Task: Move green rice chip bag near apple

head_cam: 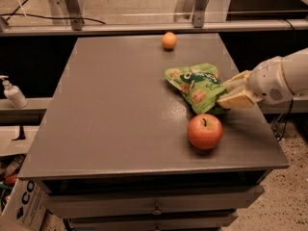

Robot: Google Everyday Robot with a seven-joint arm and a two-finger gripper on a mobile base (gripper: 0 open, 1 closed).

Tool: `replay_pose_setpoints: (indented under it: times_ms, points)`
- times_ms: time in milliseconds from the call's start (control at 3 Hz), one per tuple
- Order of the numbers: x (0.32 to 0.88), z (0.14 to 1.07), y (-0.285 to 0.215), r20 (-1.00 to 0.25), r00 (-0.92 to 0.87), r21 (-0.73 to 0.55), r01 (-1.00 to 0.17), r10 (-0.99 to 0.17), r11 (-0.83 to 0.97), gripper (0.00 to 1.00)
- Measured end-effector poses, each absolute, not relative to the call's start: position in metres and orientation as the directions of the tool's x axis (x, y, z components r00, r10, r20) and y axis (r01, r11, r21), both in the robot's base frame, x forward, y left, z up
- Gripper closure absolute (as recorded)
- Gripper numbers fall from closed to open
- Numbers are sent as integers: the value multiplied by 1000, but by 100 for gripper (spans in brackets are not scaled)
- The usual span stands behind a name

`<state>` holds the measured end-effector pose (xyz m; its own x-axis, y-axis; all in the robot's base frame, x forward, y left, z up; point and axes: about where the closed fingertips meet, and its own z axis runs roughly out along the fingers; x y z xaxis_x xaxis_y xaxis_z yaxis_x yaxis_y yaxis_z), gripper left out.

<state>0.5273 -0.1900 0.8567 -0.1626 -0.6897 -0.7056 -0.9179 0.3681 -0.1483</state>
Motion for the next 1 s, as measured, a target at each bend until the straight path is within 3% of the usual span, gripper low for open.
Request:
replay_pose_setpoints:
  times_ms: [333, 667, 1000]
  points:
    - [516, 850, -198, -682, -180, -130, -924, -709, 360, 100]
    - [510, 845, -201, -666, -188, -114, -931, -722, 347, 84]
    - [509, 843, -201, -657, -190, -106, -935, -730, 338, 60]
